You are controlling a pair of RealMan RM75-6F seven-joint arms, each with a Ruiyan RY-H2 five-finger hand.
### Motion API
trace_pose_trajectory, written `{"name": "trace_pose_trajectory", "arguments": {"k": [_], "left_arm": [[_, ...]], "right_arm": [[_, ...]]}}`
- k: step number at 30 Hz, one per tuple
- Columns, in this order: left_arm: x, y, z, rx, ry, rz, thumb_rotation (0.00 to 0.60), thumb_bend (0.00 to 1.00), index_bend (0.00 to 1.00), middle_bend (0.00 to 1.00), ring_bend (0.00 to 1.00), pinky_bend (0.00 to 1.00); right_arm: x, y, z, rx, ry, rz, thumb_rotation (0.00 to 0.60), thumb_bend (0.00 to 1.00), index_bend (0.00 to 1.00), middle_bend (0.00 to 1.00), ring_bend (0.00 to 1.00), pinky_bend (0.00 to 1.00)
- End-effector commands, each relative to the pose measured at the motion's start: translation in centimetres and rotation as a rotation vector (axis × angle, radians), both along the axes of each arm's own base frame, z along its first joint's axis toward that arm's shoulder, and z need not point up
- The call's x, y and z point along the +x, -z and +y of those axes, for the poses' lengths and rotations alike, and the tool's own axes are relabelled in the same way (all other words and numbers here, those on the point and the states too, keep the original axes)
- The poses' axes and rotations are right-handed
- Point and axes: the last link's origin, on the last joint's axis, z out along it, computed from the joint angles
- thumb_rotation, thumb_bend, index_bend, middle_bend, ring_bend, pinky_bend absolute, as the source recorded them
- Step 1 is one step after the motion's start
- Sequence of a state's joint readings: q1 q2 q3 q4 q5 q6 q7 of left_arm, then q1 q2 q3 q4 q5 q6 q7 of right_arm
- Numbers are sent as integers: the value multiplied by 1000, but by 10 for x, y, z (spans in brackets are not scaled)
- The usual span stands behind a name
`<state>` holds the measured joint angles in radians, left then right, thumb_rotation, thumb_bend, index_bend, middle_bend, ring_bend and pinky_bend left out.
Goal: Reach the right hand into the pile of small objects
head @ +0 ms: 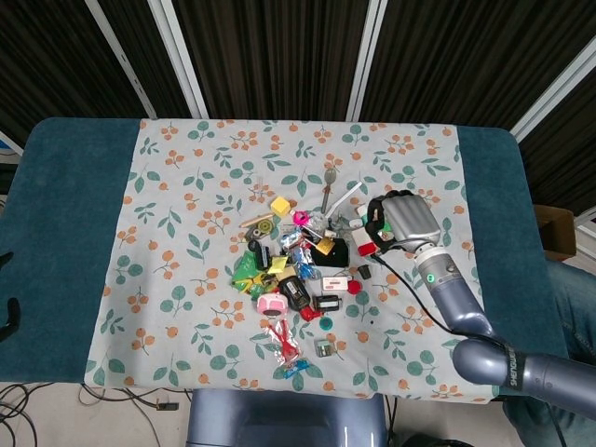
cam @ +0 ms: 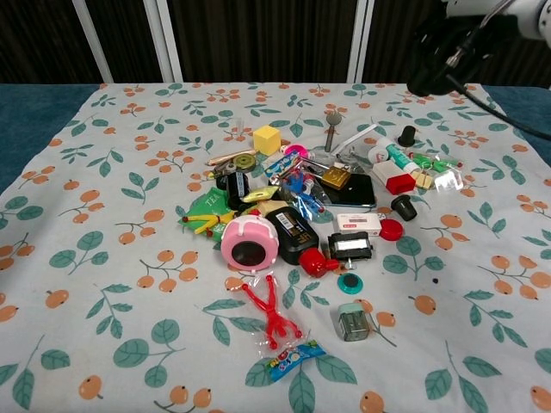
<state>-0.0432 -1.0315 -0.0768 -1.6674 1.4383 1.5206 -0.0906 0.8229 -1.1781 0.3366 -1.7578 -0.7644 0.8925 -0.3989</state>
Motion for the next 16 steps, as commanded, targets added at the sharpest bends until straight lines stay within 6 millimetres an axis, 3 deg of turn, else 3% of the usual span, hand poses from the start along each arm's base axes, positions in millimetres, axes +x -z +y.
{"name": "trace_pose_trajectory", "arguments": {"k": [1,7,16], "left_arm": [[0,0,0,1,0,-1,600,585,105,0,92,103],[0,-1,-1,5,0,-4,600,585,105,0,92,103],[0,0,-1,1,-1,-2,600,585,105,0,92,102]], "right_arm": [[13,-28,12,13,-14,-116,600,431,535,557,289,246],[25,-55,26,65,-10,-308,600,431,535,555,289,246],[25,-76,34,219,50,-568,600,432,535,556,289,246]]}}
